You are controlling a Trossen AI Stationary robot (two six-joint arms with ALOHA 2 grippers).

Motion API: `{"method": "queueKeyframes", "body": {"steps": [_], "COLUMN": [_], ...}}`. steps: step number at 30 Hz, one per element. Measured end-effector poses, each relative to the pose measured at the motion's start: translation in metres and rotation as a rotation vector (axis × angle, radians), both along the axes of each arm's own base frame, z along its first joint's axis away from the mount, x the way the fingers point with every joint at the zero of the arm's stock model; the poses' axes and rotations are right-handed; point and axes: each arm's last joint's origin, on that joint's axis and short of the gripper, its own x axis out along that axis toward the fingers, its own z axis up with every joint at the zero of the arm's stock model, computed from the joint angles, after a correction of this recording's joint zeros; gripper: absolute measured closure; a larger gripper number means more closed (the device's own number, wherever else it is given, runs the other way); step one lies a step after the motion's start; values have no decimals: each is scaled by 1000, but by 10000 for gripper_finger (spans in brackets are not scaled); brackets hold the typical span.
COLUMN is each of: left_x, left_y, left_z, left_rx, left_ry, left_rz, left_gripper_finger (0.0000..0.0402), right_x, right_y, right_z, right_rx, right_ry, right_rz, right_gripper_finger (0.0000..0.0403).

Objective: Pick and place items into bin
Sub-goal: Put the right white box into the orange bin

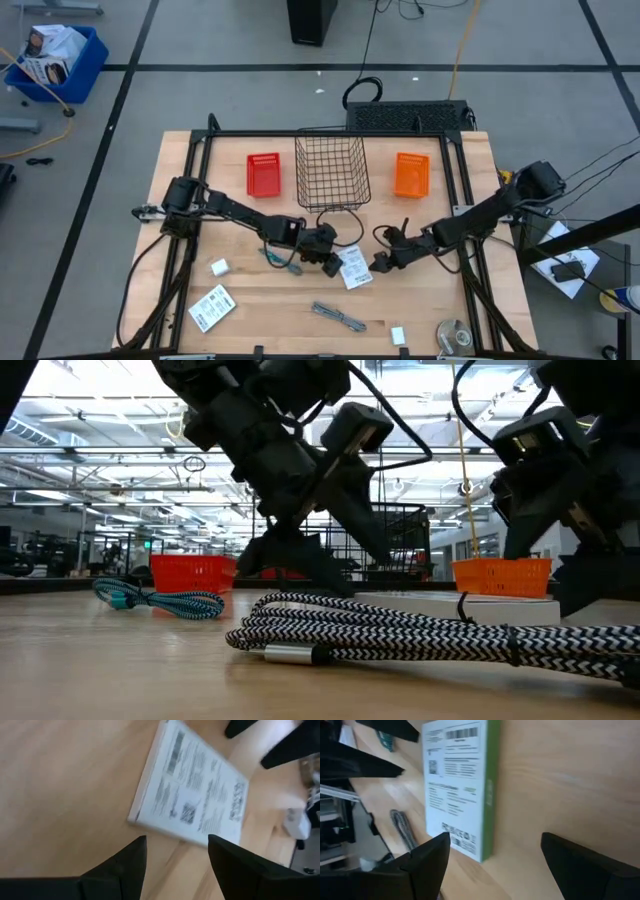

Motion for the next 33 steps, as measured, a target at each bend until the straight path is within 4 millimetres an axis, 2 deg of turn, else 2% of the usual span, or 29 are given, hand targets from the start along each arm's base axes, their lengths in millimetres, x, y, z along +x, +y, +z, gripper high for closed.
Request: {"method": "queueKeyframes", "body": {"steps": [5, 13, 17, 24, 33], "left_x": [-1, -3, -2, 4, 5], "left_y": [-4, -17, -21, -22, -23], "left_z": [0, 0, -13, -19, -19], "left_rx": [-14, -15, -23, -69, -79], "left_ry": [1, 1, 16, -8, -25], "left_rz": [-18, -47, -53, -37, -35], "left_gripper_finger": [188, 188, 188, 188, 188], "right_x": [7, 13, 17, 25, 33], "right_y": [3, 0, 0, 1, 3], "right_z": [-8, -10, -8, -4, 5], "right_rx": [30, 57, 54, 57, 63], "right_ry": [-13, -48, -50, -58, -135], "right_rz": [-28, -74, -79, -86, -104], "right_gripper_finger": [95, 95, 94, 95, 130]}}
